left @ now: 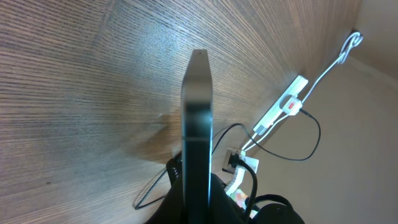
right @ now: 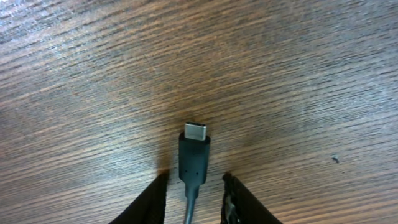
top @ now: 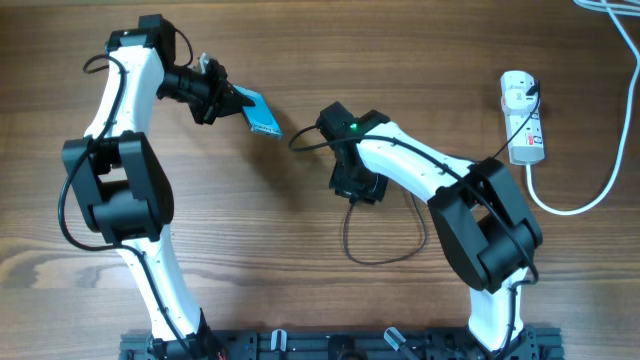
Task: Plug charger to phone and switch on socket
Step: 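Lower the right gripper and grasp the USB-C plug end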
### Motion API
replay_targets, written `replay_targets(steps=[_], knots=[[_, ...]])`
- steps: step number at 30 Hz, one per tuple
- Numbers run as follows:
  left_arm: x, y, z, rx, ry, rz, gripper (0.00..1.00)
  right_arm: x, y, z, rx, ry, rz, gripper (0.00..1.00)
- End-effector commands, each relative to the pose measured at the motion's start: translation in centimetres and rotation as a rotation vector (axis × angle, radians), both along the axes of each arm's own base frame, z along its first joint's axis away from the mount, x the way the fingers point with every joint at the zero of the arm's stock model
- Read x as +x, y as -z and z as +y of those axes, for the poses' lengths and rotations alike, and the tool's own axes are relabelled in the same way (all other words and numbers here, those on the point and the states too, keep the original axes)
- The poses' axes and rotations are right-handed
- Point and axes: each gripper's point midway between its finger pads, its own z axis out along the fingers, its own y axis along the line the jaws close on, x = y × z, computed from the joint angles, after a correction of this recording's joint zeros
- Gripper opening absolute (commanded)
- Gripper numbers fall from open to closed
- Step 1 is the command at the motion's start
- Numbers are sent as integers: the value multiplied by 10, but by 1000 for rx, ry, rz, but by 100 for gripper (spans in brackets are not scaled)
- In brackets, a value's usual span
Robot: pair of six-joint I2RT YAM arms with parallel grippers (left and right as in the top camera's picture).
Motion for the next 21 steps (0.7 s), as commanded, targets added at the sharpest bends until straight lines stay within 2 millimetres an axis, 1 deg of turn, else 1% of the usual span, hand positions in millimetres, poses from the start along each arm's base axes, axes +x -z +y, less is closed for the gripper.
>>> replay_targets(steps=[1, 6, 9, 11, 19, 21], knots=[[0, -15, 0, -10, 10, -48, 4, -18, 27, -4, -34, 12, 94, 33], [-2, -15, -1, -11, 10, -36, 4, -22, 27, -7, -46, 30, 108, 32], [-3, -15, -1, -12, 10, -33, 4, -24, 26, -6, -39, 31, 117, 25], [-3, -15, -1, -12, 10, -33, 4, -25, 26, -4, -31, 31, 125, 24], [-3, -15, -1, -12, 10, -32, 4, -19, 27, -8, -54, 29, 94, 23], [-3, -15, -1, -12, 10, -33, 4, -17, 27, -10, -67, 28, 81, 20]])
